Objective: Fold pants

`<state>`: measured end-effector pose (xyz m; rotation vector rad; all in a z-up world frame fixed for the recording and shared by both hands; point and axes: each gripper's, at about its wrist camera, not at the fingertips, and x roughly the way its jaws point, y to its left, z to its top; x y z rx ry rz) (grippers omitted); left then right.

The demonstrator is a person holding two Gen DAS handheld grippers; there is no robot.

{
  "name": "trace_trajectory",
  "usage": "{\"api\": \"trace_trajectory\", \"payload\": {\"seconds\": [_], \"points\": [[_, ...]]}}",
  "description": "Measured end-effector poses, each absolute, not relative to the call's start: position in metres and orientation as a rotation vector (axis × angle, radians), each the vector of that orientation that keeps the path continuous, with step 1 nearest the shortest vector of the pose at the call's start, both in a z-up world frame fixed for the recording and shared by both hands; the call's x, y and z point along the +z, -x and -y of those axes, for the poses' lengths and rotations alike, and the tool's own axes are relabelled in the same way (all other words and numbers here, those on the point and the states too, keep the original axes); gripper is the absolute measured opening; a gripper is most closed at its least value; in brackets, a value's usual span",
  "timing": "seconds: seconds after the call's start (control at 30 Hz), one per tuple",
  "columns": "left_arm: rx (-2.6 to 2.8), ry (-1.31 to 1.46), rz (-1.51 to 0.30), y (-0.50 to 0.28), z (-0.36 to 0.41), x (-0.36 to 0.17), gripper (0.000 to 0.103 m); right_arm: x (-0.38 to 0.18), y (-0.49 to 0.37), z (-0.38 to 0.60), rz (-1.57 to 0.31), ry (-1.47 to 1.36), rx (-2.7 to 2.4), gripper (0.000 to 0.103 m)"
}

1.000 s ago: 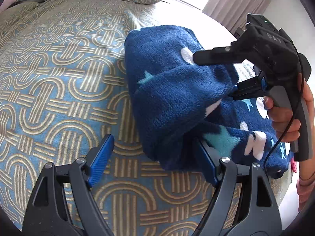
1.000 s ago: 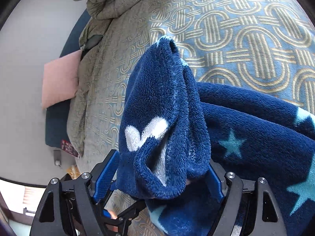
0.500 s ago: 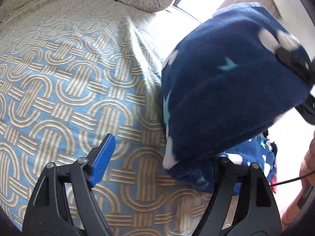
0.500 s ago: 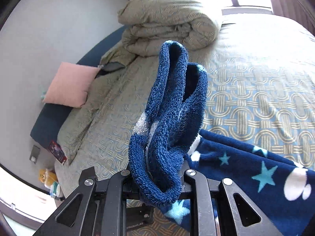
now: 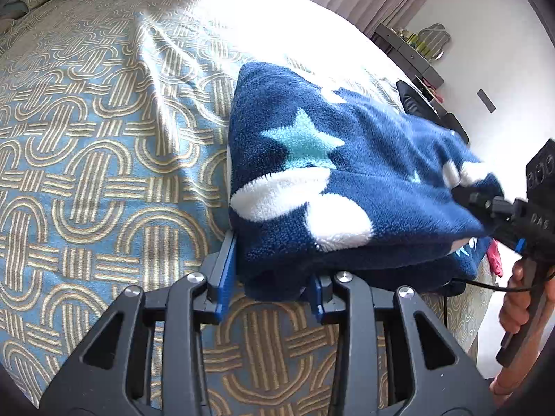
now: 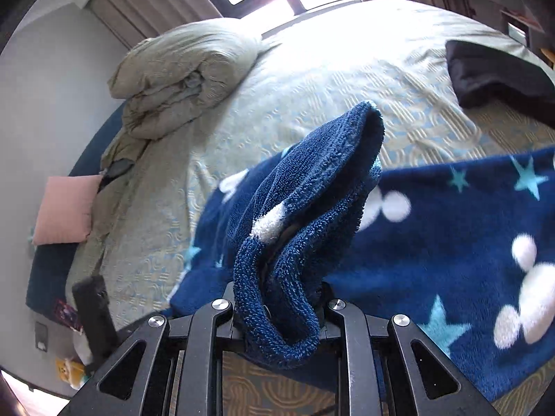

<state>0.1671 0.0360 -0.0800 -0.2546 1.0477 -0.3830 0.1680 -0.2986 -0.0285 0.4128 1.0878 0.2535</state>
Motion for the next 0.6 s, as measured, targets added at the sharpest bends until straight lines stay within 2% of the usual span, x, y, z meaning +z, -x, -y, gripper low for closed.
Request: {"api": "trace_trajectory", "payload": {"seconds": [0.1,0.23,0.3,0.37,0.4,0.43,0.6], "points": [[-0.375,0.25,-1.062,-0.166,-0.036,-0.08,0.038,-0.058,-0.158,0.313,-1.158,-0.472,0.245,0.022],[-0.349,0.219,-1.062,-0.162,-0.034,-0.081,0.042,-0.067,-0.155,0.315,-1.167,-0.485,0.267,0.032],[-0.342,0.201,-1.056,-0.16,-0.031,-0.081,0.044,-0.066,-0.159,0.318,-1.18,-0.495,0.281,0.042],[-0.335,0.179,-1.057,-0.158,-0.029,-0.083,0.05,-0.067,-0.162,0.327,-1.186,-0.543,0.29,0.062],[-0.33,0.169,-1.059,-0.158,-0.028,-0.084,0.056,-0.067,-0.165,0.334,-1.181,-0.582,0.291,0.065],[-0.328,0.163,-1.06,-0.156,-0.025,-0.086,0.058,-0.069,-0.166,0.34,-1.177,-0.613,0.293,0.069],[-0.33,0.194,-1.087,-0.162,-0.017,-0.096,0.059,-0.085,-0.186,0.364,-1.189,-0.773,0.284,0.08]]}}
